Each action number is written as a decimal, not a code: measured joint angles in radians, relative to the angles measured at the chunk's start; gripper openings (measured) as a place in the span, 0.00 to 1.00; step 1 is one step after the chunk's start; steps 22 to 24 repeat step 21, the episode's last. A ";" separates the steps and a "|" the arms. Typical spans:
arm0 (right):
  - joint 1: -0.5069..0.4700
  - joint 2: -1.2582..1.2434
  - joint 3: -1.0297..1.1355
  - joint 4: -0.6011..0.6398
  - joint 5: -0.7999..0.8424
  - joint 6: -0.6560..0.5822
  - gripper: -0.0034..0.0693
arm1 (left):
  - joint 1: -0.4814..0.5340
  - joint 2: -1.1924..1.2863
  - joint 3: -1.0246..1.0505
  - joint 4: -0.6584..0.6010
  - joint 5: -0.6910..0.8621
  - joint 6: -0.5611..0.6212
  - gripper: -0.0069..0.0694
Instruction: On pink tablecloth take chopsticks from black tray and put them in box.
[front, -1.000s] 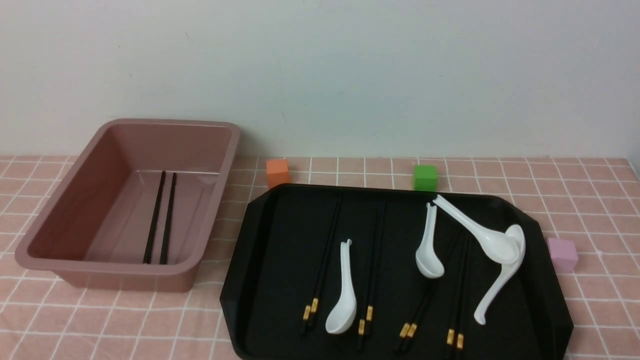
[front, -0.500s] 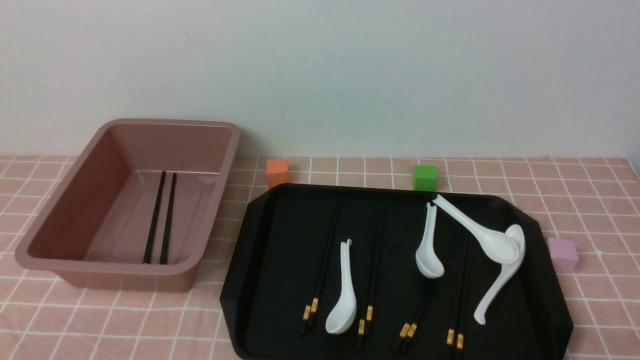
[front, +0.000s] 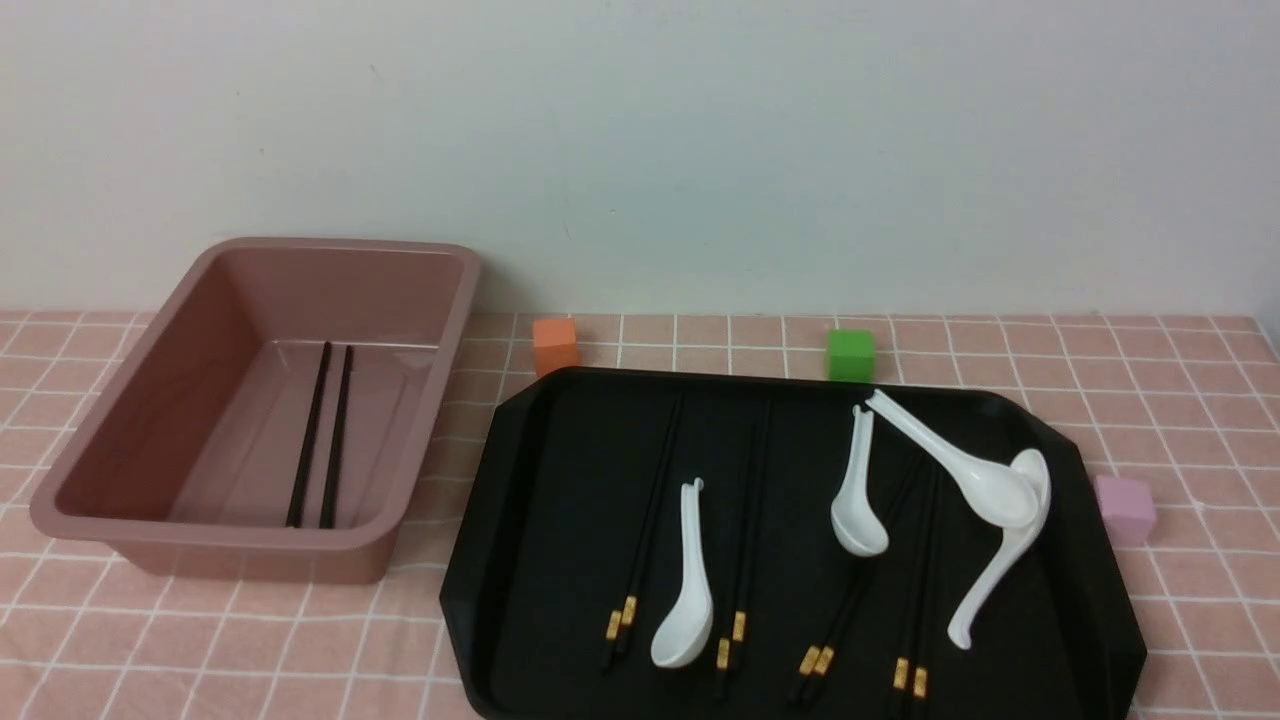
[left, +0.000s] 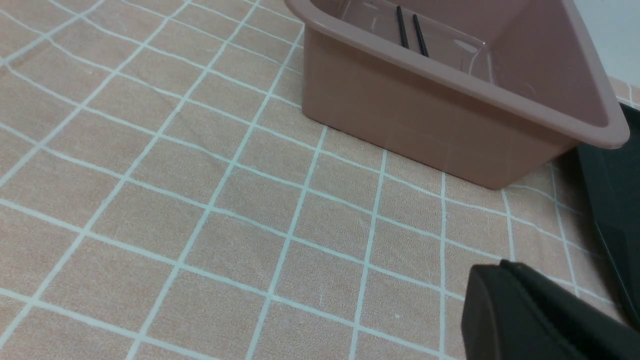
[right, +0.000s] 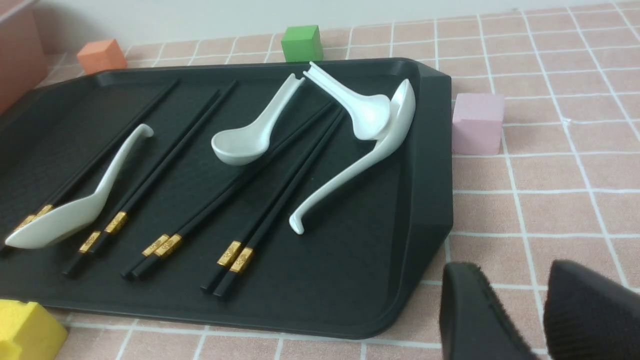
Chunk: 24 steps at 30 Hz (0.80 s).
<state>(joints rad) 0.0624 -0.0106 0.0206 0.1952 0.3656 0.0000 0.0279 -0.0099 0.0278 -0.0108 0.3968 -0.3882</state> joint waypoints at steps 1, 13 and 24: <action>0.000 0.000 0.000 0.000 0.000 0.000 0.38 | 0.000 0.000 0.000 0.000 0.000 0.000 0.07; 0.000 0.000 0.000 0.000 0.000 0.000 0.38 | 0.000 0.000 0.000 0.000 0.000 0.000 0.08; 0.000 0.000 0.000 0.000 0.001 0.000 0.38 | 0.000 0.000 0.000 0.000 0.000 0.000 0.09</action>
